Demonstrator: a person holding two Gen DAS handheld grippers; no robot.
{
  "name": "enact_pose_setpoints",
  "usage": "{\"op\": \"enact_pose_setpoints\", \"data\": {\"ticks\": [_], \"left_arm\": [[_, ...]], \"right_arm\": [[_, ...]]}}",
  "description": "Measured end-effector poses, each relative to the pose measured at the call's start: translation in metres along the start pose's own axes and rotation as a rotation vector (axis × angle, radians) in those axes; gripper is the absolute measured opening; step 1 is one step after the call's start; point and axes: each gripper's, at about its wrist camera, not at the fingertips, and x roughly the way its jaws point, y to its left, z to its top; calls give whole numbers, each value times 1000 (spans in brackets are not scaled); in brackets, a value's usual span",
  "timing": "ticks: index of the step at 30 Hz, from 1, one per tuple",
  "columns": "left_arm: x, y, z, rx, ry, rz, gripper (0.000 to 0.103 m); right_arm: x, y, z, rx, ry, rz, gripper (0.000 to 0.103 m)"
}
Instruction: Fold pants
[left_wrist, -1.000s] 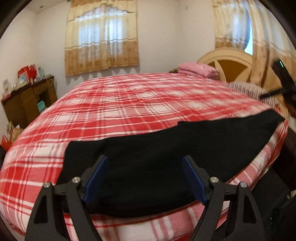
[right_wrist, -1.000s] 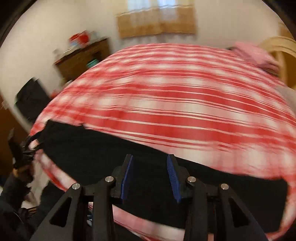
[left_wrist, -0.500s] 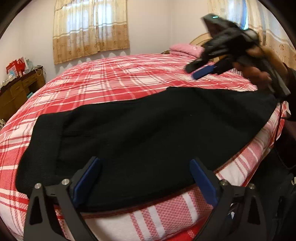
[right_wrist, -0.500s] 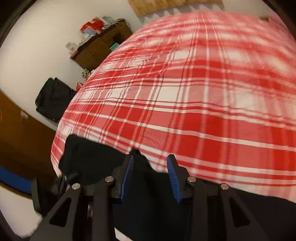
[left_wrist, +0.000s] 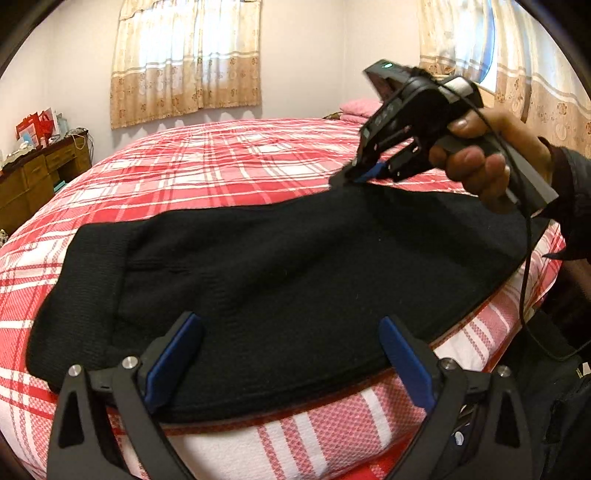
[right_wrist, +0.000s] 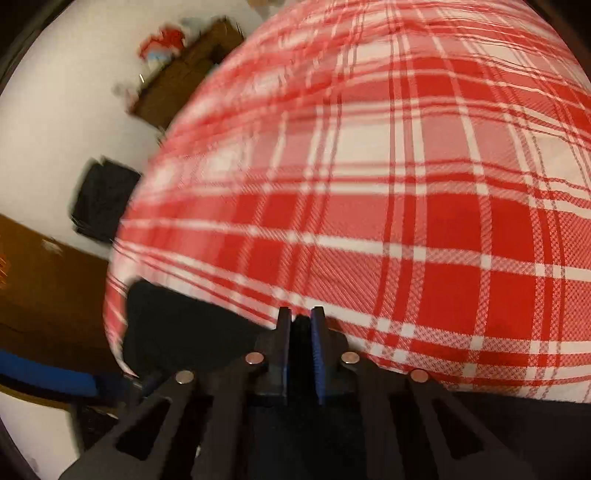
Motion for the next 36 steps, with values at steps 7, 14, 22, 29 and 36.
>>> {"op": "enact_pose_setpoints", "data": {"ticks": [7,14,22,29,36], "left_arm": [[4,-1,1,8,-3,11,102],[4,0,3,3,-1,13,102],[-14,20,11,-70,-92,93,102],[-1,23,4,-27,-49,157,103],[0,23,2,-14,-55,165,103]], "right_arm": [[-29,-4,4,5,-107,8,0],[-9,9,-4,-59,-26,-38,72],[14,12,1,-70,68,-96,36],[3,12,-6,-63,-5,-72,5],[-17,24,-10,-108,-112,-90,4]]}}
